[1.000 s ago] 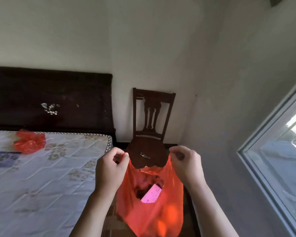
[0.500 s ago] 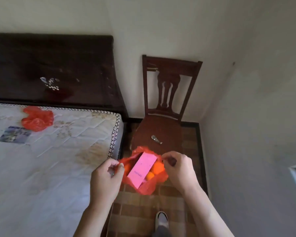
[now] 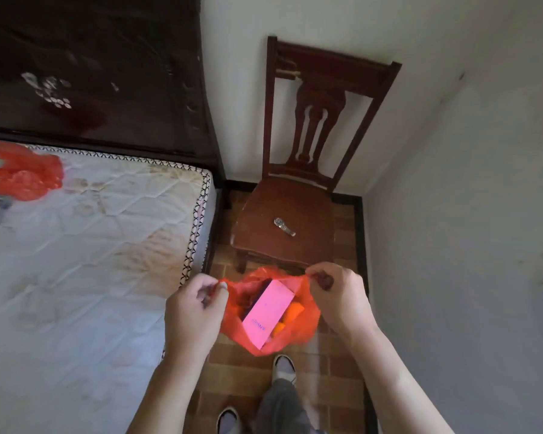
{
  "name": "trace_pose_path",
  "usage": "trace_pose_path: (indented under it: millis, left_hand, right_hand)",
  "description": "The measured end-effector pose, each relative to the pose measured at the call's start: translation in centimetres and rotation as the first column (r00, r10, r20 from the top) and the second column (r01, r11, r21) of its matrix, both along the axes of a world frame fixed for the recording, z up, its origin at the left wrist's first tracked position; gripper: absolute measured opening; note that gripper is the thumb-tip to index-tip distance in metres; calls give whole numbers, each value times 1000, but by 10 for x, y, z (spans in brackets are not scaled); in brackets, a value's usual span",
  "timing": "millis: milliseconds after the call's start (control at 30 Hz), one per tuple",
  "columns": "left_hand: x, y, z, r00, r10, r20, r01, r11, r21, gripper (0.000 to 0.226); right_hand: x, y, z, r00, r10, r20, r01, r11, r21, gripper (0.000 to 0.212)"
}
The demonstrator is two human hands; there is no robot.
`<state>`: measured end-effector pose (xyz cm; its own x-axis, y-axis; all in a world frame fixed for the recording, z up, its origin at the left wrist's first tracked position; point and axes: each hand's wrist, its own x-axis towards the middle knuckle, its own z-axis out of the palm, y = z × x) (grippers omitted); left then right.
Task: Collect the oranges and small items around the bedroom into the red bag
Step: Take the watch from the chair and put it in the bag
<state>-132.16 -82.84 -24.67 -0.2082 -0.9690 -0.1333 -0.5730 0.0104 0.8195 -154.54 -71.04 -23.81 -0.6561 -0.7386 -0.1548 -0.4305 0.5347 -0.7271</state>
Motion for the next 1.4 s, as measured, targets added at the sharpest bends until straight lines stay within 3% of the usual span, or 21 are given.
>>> trace_pose_path:
  millis: [267,433,633,933,1200,1400]
  left_hand:
    - [14,-4,-96,999,-20,46,20,1000,8,24]
    - [26,4,-183,993,-30,111,16,991,129,28]
    - [24,2,-283,985,-30,173,-8,976,216,24]
    - [-14,-25,-412,984,-130,118,114,984,135,16]
    - [-38,-44,-524,970,-218,109,212,975,60,19]
    - [-61,-74,-592,968,-250,-12,249,967,-60,17]
  right_hand:
    - [32,-5,-93,998,13,58,-21,991,136,24]
    - [44,-1,-180,987,30,160,-73,958,276,24]
    - [47,-2,-278,981,54,186,-115,935,335,23]
    - [6,-43,-413,983,149,111,-179,918,355,25]
    - [-15,-68,-534,956,292,11,-285,921,267,23]
    - [-21,-72,-608,920,379,-100,-362,919,160,22]
